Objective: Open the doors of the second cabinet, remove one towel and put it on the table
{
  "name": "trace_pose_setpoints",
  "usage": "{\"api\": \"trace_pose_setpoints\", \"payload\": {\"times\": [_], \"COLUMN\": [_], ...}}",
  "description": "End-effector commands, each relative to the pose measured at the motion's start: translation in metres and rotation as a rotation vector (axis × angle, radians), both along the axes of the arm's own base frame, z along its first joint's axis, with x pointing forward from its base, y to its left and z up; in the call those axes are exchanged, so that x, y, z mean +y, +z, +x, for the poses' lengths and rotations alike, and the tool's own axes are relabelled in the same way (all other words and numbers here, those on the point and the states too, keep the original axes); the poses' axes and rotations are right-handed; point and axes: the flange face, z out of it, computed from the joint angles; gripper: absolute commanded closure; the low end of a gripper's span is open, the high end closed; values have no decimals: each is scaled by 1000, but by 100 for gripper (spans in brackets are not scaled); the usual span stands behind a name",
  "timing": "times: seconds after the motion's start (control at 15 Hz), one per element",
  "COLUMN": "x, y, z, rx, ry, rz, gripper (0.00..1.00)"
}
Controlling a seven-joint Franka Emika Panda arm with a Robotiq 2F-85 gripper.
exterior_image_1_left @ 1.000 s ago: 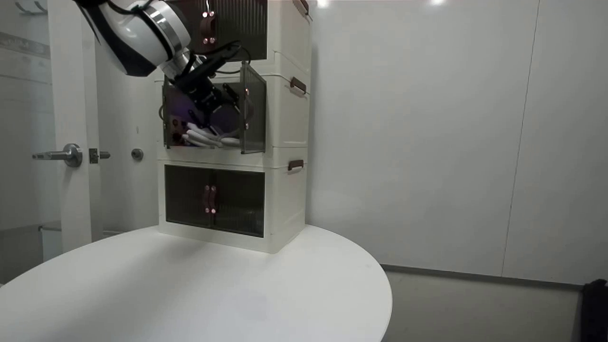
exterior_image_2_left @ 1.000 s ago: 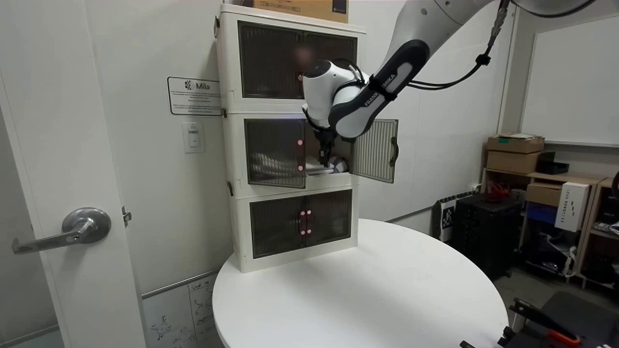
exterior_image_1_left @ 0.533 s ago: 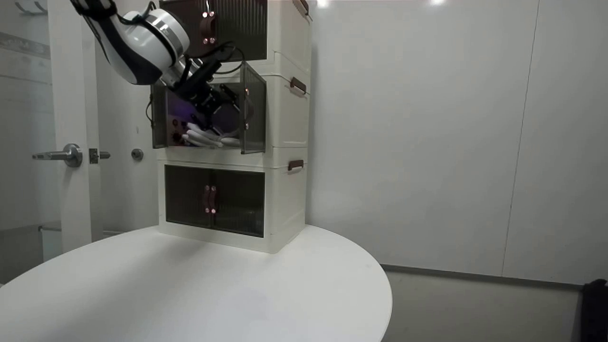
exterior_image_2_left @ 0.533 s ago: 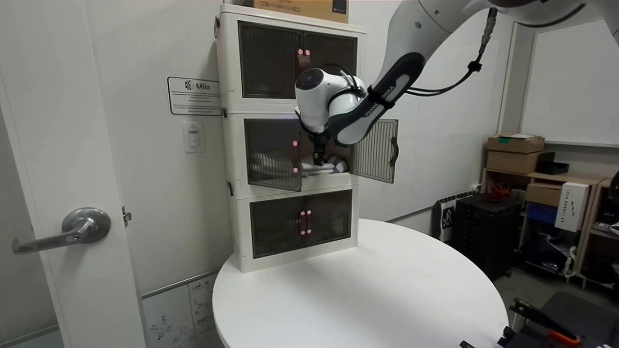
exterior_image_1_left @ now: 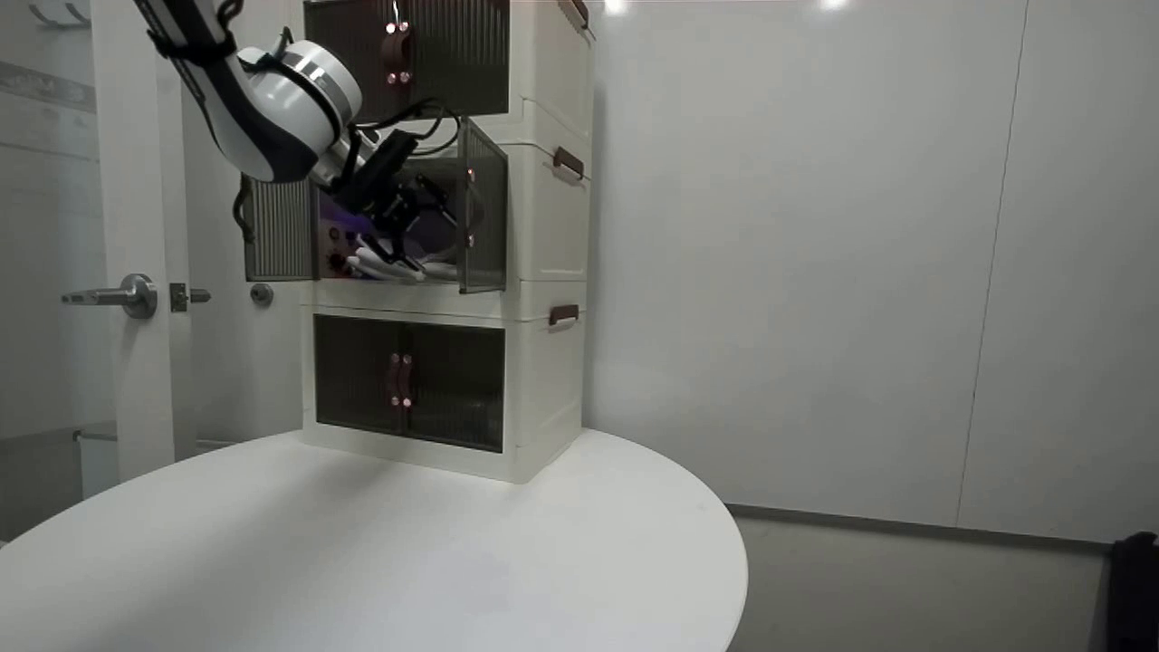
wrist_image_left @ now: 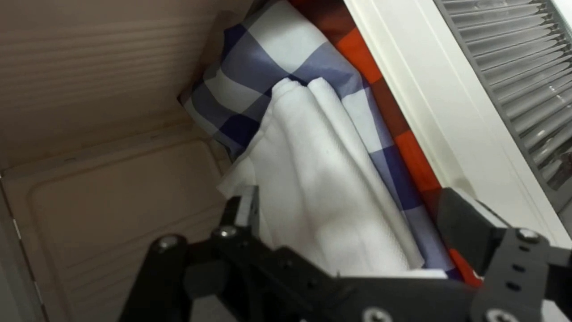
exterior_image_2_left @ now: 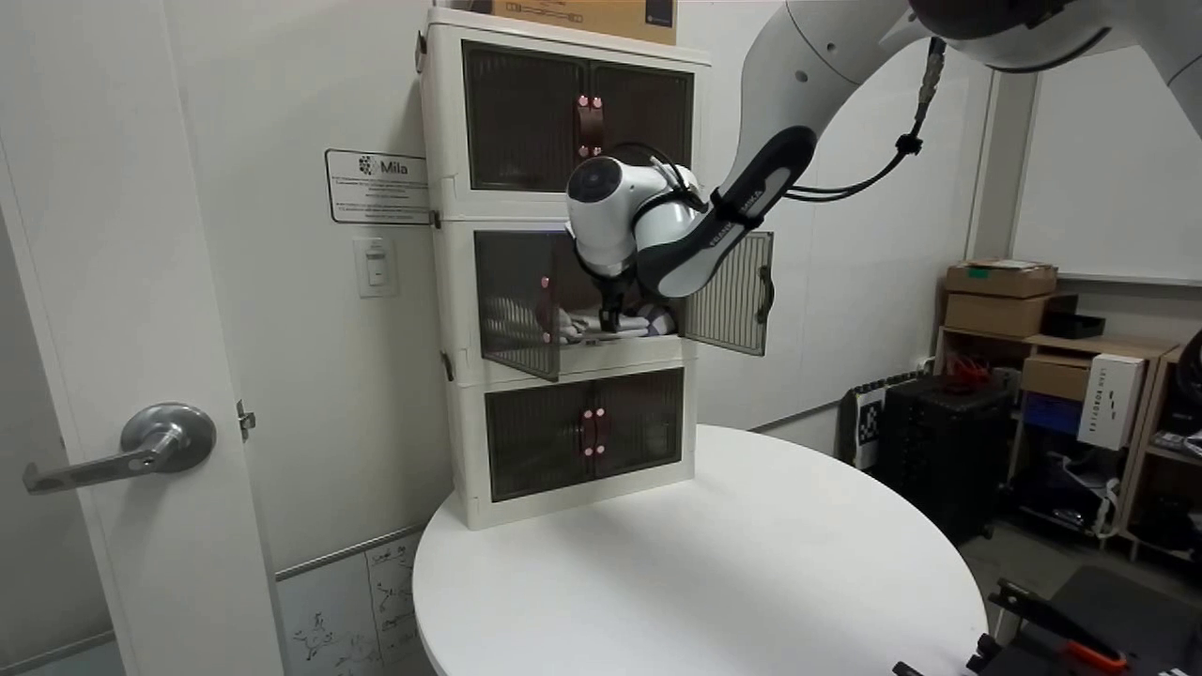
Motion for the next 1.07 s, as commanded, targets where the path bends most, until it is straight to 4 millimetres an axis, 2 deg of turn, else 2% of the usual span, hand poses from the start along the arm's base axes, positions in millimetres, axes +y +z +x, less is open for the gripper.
{"api": "trace_pose_setpoints", "payload": {"times": [0.0,0.13,0.2,0.27,0.4,0.47,0.67,0.73,1.0], "x": [-2,-3,-3,-3,-3,-3,0,1,3], "y": [-3,-6,-6,-7,-9,-11,-16,-18,-23], "z": [12,15,16,18,21,23,29,32,41], "rx": [-52,-66,-70,-75,-81,-82,-82,-82,-87], "ry": [0,-2,0,1,3,5,15,18,17], "rz": [10,8,7,5,3,-3,-14,-16,-11], "gripper": [1,13,28,37,37,31,5,1,0]}}
